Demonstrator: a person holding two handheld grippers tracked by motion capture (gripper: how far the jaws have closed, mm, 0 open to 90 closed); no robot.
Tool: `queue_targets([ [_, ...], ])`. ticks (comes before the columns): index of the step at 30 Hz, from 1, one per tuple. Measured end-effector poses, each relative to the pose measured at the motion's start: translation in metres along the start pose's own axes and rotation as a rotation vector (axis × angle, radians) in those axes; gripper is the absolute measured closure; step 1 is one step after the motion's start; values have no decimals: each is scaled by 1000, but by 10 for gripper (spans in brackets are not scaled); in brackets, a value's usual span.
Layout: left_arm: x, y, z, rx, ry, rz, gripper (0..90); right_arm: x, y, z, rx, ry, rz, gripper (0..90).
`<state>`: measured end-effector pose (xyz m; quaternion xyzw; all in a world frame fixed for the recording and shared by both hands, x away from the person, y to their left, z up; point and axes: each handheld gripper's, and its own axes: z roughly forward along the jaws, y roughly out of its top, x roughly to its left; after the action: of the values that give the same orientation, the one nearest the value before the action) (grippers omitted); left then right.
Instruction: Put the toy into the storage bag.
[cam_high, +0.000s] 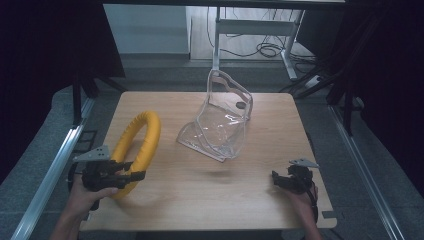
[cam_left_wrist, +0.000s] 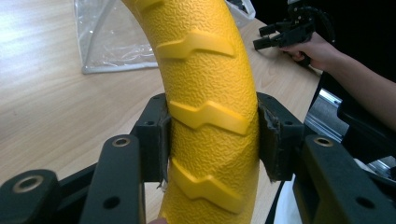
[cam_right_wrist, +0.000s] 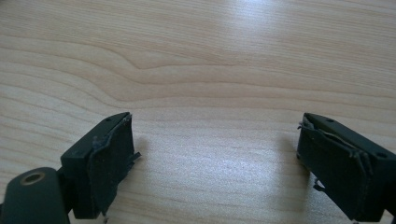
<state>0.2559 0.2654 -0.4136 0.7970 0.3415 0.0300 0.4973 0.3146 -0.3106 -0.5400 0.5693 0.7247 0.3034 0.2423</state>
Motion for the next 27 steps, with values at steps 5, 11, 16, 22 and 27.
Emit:
queue_targets([
  [5, 3, 7, -7, -25, 14, 5, 515, 0, 0, 0, 1, -1, 1, 112],
  [11, 5, 17, -16, -63, 28, 9, 511, 0, 0, 0, 0, -1, 0, 113],
  [16, 3, 23, -21, -110, 4, 15, 510, 0, 0, 0, 0, -1, 1, 113],
  [22, -1, 28, -22, -139, -18, 14, 510, 0, 0, 0, 0, -1, 0, 114],
  [27, 0, 30, -21, -171, -40, -5, 510, 0, 0, 0, -1, -1, 0, 115],
])
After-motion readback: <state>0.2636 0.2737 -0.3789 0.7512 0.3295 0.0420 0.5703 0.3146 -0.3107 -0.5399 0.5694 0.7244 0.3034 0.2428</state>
